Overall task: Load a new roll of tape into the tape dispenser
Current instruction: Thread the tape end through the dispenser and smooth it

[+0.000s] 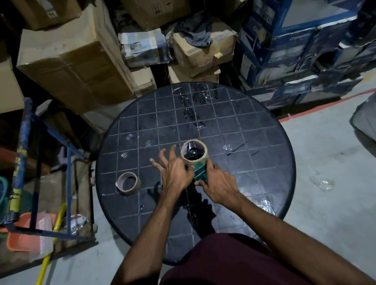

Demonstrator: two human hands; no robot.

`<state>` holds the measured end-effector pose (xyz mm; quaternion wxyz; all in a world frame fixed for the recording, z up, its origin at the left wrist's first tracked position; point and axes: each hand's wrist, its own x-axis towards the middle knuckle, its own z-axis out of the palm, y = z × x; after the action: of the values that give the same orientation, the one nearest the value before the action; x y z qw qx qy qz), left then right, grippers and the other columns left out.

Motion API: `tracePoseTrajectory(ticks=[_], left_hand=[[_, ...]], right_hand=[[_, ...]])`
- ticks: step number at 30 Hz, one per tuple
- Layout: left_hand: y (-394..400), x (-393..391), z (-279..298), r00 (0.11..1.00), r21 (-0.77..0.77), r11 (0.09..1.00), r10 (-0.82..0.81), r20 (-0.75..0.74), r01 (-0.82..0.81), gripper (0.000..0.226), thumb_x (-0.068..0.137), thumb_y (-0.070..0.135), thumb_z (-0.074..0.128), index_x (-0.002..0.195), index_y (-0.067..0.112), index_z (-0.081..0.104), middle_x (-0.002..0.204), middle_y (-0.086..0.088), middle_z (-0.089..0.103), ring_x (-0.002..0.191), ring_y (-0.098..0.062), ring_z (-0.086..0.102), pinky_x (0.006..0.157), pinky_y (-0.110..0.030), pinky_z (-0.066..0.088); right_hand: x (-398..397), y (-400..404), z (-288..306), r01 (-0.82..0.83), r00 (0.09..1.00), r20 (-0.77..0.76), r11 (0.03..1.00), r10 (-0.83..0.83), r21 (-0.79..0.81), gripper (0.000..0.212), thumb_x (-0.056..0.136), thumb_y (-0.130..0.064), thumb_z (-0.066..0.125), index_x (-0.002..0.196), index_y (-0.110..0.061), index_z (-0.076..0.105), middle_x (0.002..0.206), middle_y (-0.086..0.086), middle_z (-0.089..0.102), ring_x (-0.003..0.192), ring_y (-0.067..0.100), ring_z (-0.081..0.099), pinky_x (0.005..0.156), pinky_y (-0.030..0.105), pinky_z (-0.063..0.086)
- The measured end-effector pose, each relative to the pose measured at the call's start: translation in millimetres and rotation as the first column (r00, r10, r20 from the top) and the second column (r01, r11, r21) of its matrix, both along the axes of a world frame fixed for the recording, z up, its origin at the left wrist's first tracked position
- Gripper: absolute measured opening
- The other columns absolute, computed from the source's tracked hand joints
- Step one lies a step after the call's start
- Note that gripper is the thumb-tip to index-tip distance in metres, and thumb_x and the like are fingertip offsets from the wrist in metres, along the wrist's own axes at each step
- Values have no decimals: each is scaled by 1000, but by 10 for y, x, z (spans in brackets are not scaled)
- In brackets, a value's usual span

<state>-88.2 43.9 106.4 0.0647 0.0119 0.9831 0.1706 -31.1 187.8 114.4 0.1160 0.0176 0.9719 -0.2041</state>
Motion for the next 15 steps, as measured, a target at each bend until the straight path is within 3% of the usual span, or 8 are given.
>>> tracePoseTrajectory(ticks=[7, 15], left_hand=[[-57, 152, -278, 986, 83, 992, 86, 146, -98, 16, 76, 27, 63, 74, 17, 76, 161, -5, 32, 149, -37, 3, 112, -74, -9], [-131, 363, -502, 949, 96, 983, 122, 292, -156, 14, 78, 28, 67, 74, 20, 78, 160, 2, 34, 150, -40, -1, 110, -75, -11]], right_hand=[[82, 22, -94, -77, 996, 44, 994, 74, 76, 57, 92, -52, 64, 123, -8, 46, 114, 12, 69, 103, 35, 68, 80, 43, 52], [158, 12, -227, -235, 972, 85, 944, 221, 233, 64, 95, -50, 57, 138, -6, 40, 125, 13, 64, 108, 33, 66, 85, 41, 49]])
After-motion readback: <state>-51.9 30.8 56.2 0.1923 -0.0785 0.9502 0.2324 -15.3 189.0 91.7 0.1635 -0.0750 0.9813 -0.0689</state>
